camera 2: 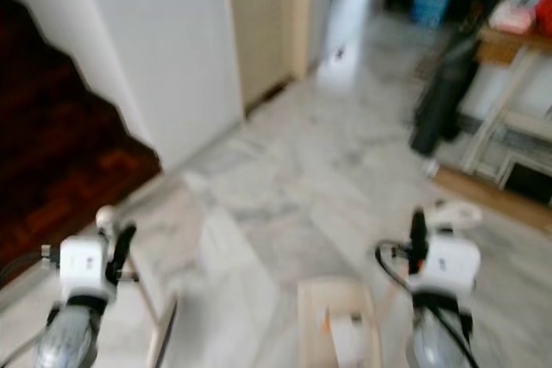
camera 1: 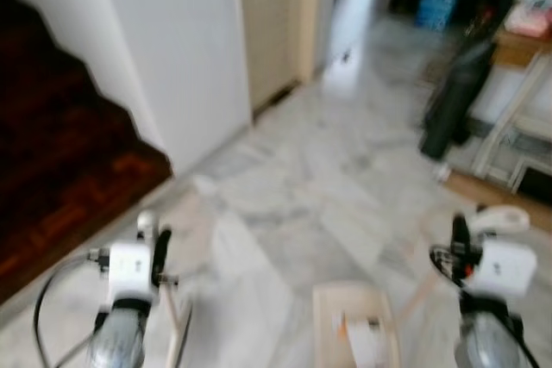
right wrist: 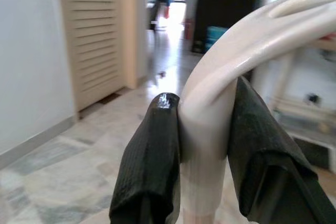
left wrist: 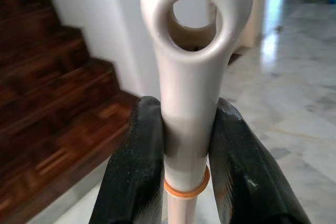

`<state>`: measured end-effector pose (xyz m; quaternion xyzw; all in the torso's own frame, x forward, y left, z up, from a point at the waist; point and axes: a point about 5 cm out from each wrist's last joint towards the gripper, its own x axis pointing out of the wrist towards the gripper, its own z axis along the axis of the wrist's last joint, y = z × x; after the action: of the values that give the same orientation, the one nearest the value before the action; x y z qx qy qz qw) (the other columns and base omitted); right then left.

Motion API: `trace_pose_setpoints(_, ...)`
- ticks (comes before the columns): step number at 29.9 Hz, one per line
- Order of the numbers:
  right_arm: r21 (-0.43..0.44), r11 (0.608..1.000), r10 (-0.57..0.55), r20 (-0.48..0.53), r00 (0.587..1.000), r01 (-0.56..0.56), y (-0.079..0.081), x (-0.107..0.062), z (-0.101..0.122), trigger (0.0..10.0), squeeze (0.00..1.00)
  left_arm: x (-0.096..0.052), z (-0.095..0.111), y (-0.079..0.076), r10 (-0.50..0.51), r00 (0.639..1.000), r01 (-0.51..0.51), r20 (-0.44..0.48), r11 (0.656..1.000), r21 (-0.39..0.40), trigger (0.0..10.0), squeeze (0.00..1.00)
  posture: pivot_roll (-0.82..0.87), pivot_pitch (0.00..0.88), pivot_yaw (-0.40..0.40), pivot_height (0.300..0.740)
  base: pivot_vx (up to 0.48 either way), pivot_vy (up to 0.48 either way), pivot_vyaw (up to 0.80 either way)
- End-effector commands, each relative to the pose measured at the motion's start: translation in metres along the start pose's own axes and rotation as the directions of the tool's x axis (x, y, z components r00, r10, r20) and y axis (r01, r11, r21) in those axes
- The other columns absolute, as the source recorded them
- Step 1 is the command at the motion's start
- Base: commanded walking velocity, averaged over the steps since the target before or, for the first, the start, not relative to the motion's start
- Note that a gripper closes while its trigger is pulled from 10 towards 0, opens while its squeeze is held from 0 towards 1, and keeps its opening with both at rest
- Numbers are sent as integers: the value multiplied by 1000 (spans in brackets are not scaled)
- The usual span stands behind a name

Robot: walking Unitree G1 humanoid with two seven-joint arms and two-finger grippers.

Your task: Sweep floor

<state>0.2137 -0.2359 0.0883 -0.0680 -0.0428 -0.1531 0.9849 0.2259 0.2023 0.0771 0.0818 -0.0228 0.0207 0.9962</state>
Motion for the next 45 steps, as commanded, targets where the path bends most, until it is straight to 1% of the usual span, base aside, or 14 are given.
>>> trace_pose_setpoints(1, 9, 1000, 2, 41, 999, -2, 3, 5, 7, 10000, 0, 4, 5, 2, -2, 1000, 2, 31, 1000, 19, 10000, 0, -26, 0, -6, 740, 0, 0, 581)
trace_pose_setpoints(5, 22, 1000, 11, 49, 999, -13, 6, 7, 8, 10000, 0, 8, 8, 5, -1, 999, -1, 44, 1000, 26, 10000, 0, -22, 0, -3, 740, 0, 0, 575)
trace_pose_setpoints(9, 23, 1000, 15, 45, 999, -16, 7, 6, 7, 10000, 0, 7, 8, 5, 0, 999, -1, 46, 1000, 30, 10000, 0, -20, 0, -4, 740, 0, 0, 602)
trace_pose_setpoints(24, 29, 999, 32, 49, 998, -34, 9, 9, 8, 10000, 0, 6, 8, 4, 4, 999, -5, 43, 1000, 28, 10000, 0, -13, 0, -9, 740, 0, 0, 800)
trace_pose_setpoints(28, 29, 999, 15, 44, 999, -16, 7, 8, 7, 10000, 0, 5, 7, 4, 5, 999, -6, 42, 1000, 28, 10000, 0, -11, 0, -9, 740, 0, 0, 675)
trace_pose_setpoints(32, 30, 999, 33, 41, 999, -34, 8, 8, 7, 10000, 0, 4, 7, 3, -4, 999, 3, 39, 1000, 30, 10000, 0, -13, 0, -9, 740, 0, 0, 619)
trace_pose_setpoints(35, 30, 999, 33, 37, 999, -34, 8, 7, 7, 10000, 0, 3, 8, 3, 3, 999, -4, 39, 1000, 29, 10000, 0, -12, 0, -9, 740, 0, 0, 317)
trace_pose_setpoints(37, 59, 998, 20, 22, 1000, -21, 7, 4, 4, 10000, 0, 0, 6, 5, 6, 999, -7, 34, 999, 32, 10000, 0, -17, 0, -5, 740, 0, 0, 0)
trace_pose_setpoints(40, 44, 999, 31, 5, 1000, -31, 7, 2, 1, 10000, 0, -2, 4, 7, 13, 1000, -14, 21, 999, 38, 10000, 0, -17, 0, -8, 740, 0, 0, 0)
trace_pose_setpoints(45, 64, 997, 38, 22, 999, -39, 9, 6, 2, 10000, 0, 4, 6, 10, 14, 1000, -16, 28, 999, 47, 10000, 0, -18, 0, 0, 740, 0, 0, 0)
